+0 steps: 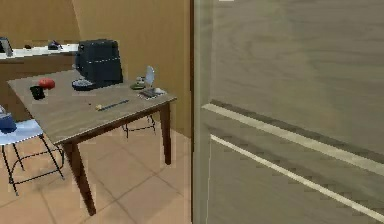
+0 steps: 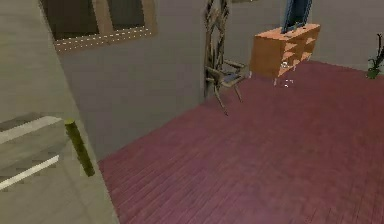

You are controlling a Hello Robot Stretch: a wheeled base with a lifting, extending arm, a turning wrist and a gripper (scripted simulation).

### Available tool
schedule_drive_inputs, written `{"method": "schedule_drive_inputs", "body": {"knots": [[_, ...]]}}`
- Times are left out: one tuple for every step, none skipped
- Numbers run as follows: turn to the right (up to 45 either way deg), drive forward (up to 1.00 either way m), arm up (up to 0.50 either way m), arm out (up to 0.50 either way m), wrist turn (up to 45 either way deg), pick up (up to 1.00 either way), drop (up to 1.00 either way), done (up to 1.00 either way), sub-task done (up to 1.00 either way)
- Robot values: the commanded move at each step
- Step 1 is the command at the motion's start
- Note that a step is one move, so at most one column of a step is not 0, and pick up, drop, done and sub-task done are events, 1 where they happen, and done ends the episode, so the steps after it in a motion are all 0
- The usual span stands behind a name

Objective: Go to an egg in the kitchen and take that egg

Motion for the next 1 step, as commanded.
{"method": "schedule_drive_inputs", "body": {"knots": [[0.0, 0.4, 0.0, 0.0, 0.0, 0.0, 0.0, 0.0, 0.0]]}}
